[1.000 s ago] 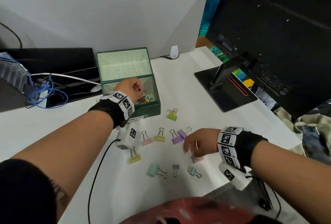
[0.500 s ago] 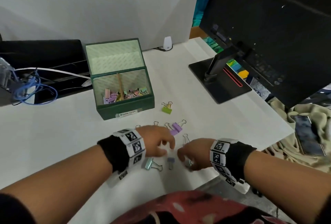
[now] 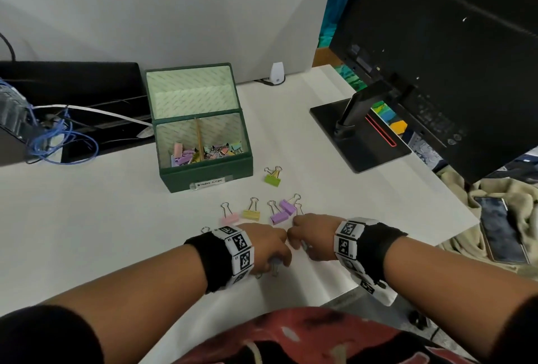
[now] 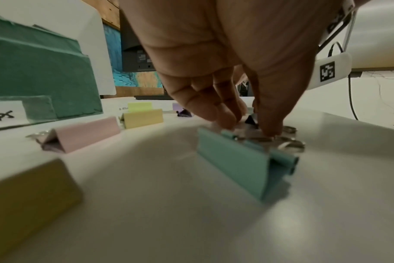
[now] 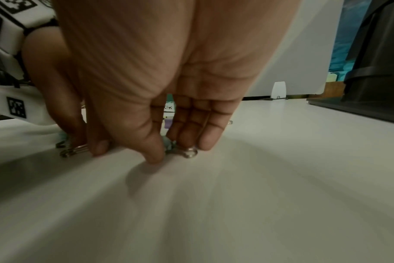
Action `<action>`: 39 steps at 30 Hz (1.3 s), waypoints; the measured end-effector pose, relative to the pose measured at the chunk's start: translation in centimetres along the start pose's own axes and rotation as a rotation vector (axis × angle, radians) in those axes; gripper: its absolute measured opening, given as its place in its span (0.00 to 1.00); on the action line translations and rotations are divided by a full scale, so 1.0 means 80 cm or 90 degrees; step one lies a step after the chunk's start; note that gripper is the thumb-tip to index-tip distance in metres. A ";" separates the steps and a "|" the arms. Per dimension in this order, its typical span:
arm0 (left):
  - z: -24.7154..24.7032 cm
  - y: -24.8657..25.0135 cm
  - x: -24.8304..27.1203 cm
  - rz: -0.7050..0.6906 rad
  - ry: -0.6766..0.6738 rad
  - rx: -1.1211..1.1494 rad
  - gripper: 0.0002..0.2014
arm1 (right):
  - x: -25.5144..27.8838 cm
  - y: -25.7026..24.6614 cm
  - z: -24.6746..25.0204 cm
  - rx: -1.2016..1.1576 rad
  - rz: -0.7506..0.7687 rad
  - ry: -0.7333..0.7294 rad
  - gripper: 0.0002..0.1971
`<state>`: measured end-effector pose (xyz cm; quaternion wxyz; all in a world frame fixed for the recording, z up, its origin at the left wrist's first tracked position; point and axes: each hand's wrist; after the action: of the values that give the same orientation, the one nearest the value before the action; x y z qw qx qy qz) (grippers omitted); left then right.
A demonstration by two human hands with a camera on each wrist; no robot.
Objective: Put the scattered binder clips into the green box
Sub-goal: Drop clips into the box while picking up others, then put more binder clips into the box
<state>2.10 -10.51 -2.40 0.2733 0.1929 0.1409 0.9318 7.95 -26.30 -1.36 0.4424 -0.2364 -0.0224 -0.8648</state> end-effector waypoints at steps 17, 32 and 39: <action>0.050 -0.042 0.065 0.328 0.360 0.250 0.06 | -0.081 0.028 0.104 -0.060 -0.137 0.041 0.15; 0.091 -0.090 0.127 0.483 0.698 0.389 0.14 | -0.136 0.060 0.084 -0.016 -0.137 0.080 0.10; 0.087 -0.097 0.114 0.485 0.681 0.393 0.13 | -0.127 0.061 0.066 -0.029 -0.098 0.047 0.12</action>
<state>1.58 2.06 3.48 -0.2431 -0.1854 0.4348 0.8470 18.81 -20.30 -1.83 0.3695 -0.2118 -0.0044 -0.9048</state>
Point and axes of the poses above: each hand's wrist, its own x-axis away from the middle knuckle, its own z-axis out of the back of the hand, y = z × x, and after that the axes turned 14 degrees about y, right-handed
